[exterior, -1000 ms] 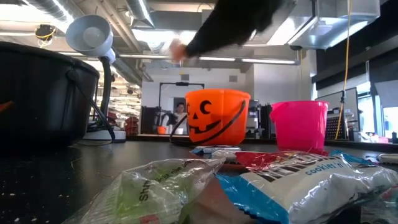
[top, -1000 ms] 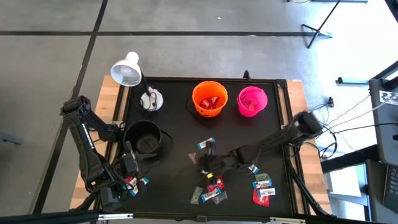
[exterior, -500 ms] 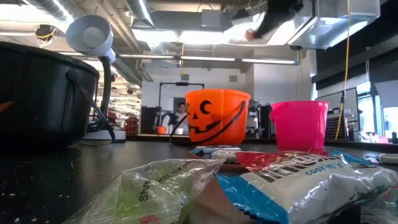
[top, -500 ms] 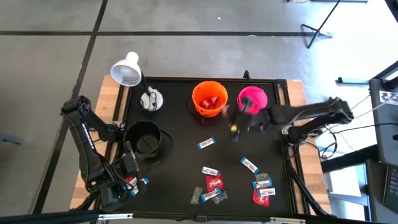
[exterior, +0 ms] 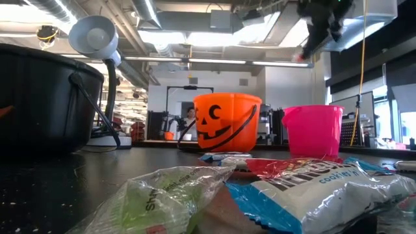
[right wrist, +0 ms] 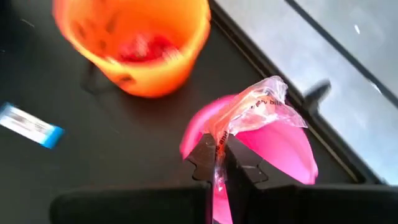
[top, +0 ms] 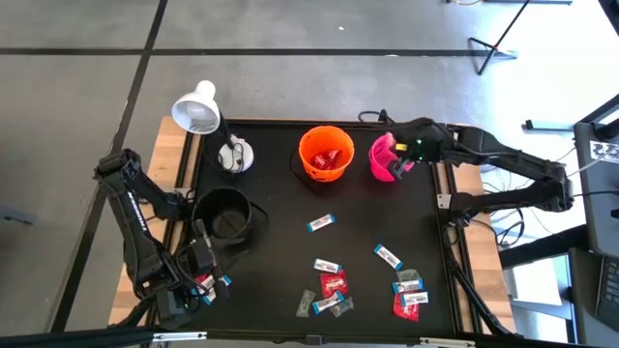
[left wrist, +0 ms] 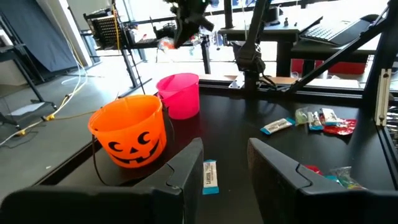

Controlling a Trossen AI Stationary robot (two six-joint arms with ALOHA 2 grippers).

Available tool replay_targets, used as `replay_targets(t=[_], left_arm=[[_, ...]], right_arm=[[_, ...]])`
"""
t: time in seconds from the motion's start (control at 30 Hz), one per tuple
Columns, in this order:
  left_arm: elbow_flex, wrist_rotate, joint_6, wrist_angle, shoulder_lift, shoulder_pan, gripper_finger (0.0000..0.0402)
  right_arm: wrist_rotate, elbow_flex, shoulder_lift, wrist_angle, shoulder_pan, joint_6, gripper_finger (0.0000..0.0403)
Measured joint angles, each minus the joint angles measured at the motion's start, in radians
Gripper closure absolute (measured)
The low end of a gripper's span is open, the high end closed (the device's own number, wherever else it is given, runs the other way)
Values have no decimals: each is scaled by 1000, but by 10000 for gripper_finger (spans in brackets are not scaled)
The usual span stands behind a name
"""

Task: Sort candy
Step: Put the orange candy into the pink bucket, then put the white candy into the black bucket

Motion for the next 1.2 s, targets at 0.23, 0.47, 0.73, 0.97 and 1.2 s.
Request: replay_targets(t=[0.23, 0.47, 0.73, 0.97, 1.2], left_arm=[[0, 0, 3, 3, 0, 0, 284], [0, 6, 11, 3, 0, 29, 284], [0, 65, 27, 7, 0, 71, 284], [0, 81, 27, 8, 0, 89, 284], [0, 82, 27, 9, 0, 94, 284]], right_arm=[[-24, -248, -96, 90, -128, 8, 386], [-145, -322, -147, 196, -209, 4, 321], [-250, -230, -200, 111, -210, 33, 229], [-450, -60, -216, -136, -55, 71, 231], [-328, -36, -217, -226, 344, 248, 256]])
